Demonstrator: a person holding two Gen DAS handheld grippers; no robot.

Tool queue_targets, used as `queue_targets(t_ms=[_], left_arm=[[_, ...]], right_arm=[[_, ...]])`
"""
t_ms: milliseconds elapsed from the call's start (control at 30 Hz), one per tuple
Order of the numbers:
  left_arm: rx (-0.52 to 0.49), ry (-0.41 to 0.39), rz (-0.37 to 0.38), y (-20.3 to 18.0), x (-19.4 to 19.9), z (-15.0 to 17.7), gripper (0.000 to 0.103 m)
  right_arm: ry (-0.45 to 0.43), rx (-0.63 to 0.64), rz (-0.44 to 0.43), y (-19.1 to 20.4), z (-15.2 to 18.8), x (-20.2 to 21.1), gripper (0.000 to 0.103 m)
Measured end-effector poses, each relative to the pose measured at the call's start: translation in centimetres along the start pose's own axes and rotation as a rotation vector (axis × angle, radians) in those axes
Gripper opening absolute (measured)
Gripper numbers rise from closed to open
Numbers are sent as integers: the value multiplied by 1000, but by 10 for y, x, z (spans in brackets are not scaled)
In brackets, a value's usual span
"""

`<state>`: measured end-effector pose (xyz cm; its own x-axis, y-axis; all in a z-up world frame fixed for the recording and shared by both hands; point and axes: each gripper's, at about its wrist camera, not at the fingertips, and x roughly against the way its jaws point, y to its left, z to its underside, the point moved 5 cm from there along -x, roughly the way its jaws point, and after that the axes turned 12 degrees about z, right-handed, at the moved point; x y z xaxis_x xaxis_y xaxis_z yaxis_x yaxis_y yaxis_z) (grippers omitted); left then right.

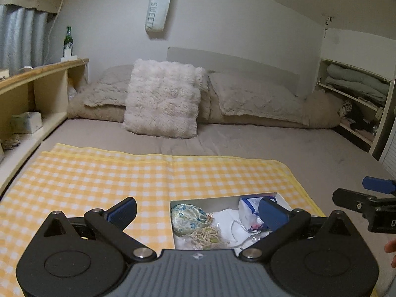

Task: Organize soft objects

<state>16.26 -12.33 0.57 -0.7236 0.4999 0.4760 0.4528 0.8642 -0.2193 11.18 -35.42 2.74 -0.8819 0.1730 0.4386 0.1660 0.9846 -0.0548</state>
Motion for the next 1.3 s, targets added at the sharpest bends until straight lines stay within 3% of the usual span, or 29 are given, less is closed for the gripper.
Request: queue_targets(t_ms=[200,633,1000,1300], left_arm=[[-61,-18,-32,-12,29,21,103],[-86,-30,-106,-10,72,65,103],[-84,-11,-130,-4,84,91,103],[-83,-9,-132,0,85,92,103]], right_arm=[[-1,4,-13,12,19,27,103],[-14,13,51,18,64,64,103],[-11,32,78,23,81,75,103],[-35,35,65,25,83,79,103]])
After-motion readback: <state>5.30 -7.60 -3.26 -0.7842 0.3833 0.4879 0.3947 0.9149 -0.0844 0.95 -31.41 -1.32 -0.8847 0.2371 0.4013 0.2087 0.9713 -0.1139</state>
